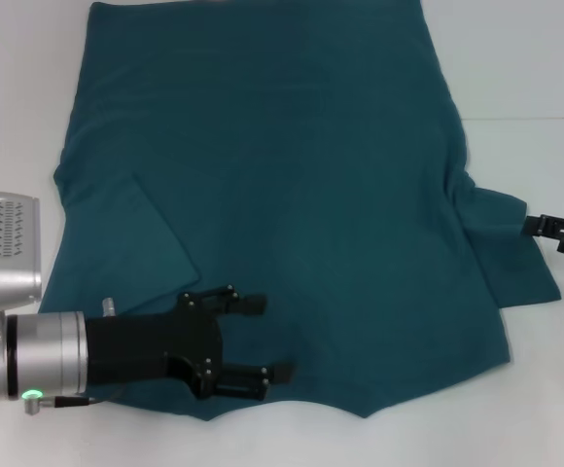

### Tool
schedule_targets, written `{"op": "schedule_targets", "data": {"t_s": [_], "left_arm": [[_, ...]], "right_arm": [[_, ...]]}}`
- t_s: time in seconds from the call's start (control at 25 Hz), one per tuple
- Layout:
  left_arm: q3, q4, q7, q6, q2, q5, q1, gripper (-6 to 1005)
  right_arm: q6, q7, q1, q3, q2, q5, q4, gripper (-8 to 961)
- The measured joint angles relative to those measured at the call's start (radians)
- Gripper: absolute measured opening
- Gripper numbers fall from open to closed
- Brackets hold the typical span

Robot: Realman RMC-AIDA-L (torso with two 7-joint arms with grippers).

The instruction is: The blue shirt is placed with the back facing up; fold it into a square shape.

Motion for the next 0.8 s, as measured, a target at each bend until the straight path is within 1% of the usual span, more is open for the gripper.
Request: {"op": "schedule_targets", "data": {"t_s": [0.16, 0.24, 0.44, 0.64, 0.8], "left_arm": [[-0.001, 0.0, -0.001, -0.001, 0.001, 0.0, 0.0, 950], [-0.002, 0.001, -0.001, -0.001, 0.001, 0.0, 0.0, 950], [-0.004, 0.002, -0.002, -0.002, 0.002, 0.0, -0.001, 949], [-0.005, 0.002, -0.002, -0.005, 0.003, 0.0, -0.002, 949], [-0.004, 0.002, -0.002, -0.005, 0.005, 0.001, -0.002, 949]], "right_arm": [[0.039, -0.021, 0.01, -0.001, 0.019, 0.002, 0.005, 883], [0.057, -0.035, 0.018, -0.002, 0.024, 0.004, 0.02, 883], [0.112, -0.074, 0.048, -0.003, 0.027, 0.004, 0.086, 883], [0.137, -0.086, 0.058, 0.0, 0.03, 0.004, 0.104, 882], [0.118, -0.087, 0.055, 0.002, 0.03, 0.013, 0.095, 882]]}}
